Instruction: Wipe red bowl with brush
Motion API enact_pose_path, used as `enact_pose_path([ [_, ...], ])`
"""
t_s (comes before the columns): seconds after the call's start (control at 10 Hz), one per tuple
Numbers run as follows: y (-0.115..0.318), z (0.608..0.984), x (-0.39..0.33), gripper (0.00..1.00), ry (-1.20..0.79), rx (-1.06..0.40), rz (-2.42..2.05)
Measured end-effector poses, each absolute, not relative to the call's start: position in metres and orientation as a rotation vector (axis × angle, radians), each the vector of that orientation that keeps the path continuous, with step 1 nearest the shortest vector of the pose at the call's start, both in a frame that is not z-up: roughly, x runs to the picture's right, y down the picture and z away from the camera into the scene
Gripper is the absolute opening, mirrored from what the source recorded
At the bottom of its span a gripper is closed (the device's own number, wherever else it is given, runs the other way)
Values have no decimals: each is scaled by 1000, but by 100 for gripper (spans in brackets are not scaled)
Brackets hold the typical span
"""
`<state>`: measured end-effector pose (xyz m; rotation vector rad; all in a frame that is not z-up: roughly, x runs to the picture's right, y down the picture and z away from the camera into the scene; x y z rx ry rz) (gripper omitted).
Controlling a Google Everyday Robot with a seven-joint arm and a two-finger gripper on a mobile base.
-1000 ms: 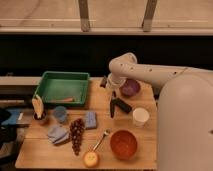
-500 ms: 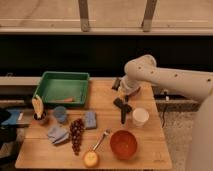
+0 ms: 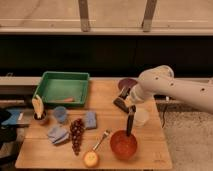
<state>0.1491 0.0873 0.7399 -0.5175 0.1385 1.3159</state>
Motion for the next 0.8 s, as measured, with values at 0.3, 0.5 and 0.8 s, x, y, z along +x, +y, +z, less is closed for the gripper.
enact_pose_path([
  [0.3,117,733,143,0,185,-557,1309],
  [0.5,134,725,139,0,207,-579,1297],
  [0.8,153,720,125,0,187,-641,1235],
])
